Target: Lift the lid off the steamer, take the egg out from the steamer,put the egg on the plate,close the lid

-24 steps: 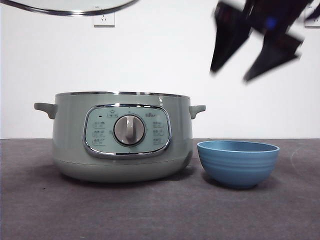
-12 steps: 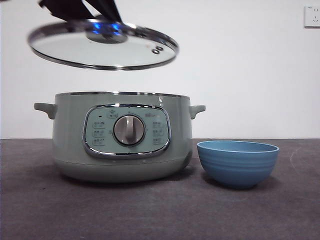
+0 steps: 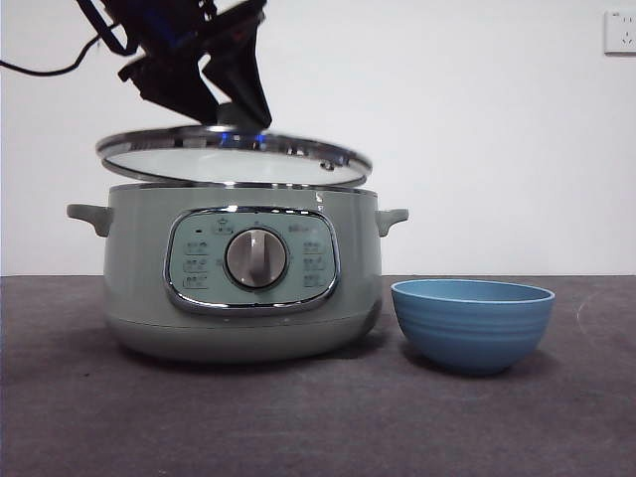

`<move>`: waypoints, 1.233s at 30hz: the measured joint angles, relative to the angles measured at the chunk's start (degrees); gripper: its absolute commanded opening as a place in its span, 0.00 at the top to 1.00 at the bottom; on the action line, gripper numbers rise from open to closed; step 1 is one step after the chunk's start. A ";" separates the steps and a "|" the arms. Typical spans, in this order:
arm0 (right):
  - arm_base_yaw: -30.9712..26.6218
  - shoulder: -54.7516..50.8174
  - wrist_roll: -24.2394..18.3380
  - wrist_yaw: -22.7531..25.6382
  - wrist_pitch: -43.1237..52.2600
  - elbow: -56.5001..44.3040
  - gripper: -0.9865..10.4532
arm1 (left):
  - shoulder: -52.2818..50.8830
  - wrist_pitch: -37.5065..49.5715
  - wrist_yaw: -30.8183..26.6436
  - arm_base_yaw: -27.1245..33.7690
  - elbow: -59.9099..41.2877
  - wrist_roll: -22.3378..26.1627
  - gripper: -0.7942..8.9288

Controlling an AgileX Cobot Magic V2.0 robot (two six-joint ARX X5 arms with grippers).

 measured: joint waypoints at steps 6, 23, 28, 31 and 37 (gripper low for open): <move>0.00 0.00 0.07 0.00 0.00 0.00 0.56 | 0.17 1.51 -0.15 0.00 0.00 0.02 0.93; 0.00 0.00 0.17 -0.11 -1.49 0.00 0.55 | 3.43 1.68 -0.48 -0.26 0.04 0.48 0.93; 0.00 0.00 0.17 -0.33 -1.49 0.00 0.55 | 3.41 0.00 -0.55 -0.26 0.55 0.48 0.85; 0.00 0.00 0.17 -0.42 -1.51 0.00 0.55 | 3.41 -0.46 -0.57 -0.26 0.74 0.46 0.55; 0.00 0.00 0.81 -0.42 -4.20 0.00 0.55 | 3.39 -1.99 -0.44 -0.26 0.90 0.44 0.39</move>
